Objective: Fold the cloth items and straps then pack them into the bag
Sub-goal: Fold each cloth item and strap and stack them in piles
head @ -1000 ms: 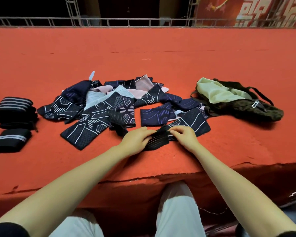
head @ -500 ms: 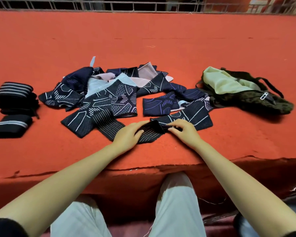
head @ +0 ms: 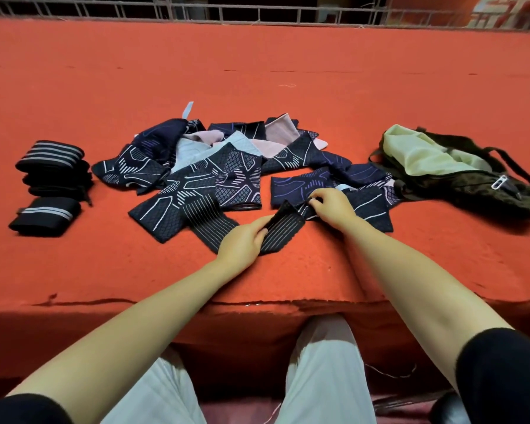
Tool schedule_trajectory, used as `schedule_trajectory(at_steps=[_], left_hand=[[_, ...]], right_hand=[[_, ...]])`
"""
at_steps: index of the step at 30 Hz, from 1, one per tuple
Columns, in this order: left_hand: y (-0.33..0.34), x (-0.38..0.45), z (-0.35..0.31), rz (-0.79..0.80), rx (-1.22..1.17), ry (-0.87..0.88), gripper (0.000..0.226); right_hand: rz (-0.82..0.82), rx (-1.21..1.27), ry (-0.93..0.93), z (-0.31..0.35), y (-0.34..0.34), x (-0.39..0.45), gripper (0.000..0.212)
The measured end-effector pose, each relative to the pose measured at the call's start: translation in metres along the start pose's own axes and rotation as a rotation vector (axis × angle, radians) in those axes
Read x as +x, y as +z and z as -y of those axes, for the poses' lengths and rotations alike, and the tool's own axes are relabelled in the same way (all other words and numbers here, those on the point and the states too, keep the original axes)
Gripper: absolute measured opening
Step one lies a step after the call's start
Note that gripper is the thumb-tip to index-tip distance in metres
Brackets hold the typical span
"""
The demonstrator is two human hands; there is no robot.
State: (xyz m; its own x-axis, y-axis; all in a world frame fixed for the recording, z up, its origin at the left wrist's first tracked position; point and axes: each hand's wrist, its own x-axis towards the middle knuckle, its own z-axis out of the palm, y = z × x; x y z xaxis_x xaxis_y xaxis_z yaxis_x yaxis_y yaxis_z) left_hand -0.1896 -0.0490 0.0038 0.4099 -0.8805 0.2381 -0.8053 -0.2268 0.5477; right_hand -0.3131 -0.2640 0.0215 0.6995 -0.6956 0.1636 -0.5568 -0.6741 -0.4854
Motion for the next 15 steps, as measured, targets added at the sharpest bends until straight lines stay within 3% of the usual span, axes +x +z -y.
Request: schedule_trajectory(at_steps=[7, 15], left_hand=[[-0.014, 0.018, 0.015, 0.004, -0.312, -0.116, 0.031], [-0.011, 0.015, 0.014, -0.036, -0.389, -0.135, 0.030]], right_hand=[[0.252, 0.088, -0.101, 0.007, -0.012, -0.006, 0.013], [0.190, 0.069, -0.253, 0.020, 0.008, -0.021, 0.025]])
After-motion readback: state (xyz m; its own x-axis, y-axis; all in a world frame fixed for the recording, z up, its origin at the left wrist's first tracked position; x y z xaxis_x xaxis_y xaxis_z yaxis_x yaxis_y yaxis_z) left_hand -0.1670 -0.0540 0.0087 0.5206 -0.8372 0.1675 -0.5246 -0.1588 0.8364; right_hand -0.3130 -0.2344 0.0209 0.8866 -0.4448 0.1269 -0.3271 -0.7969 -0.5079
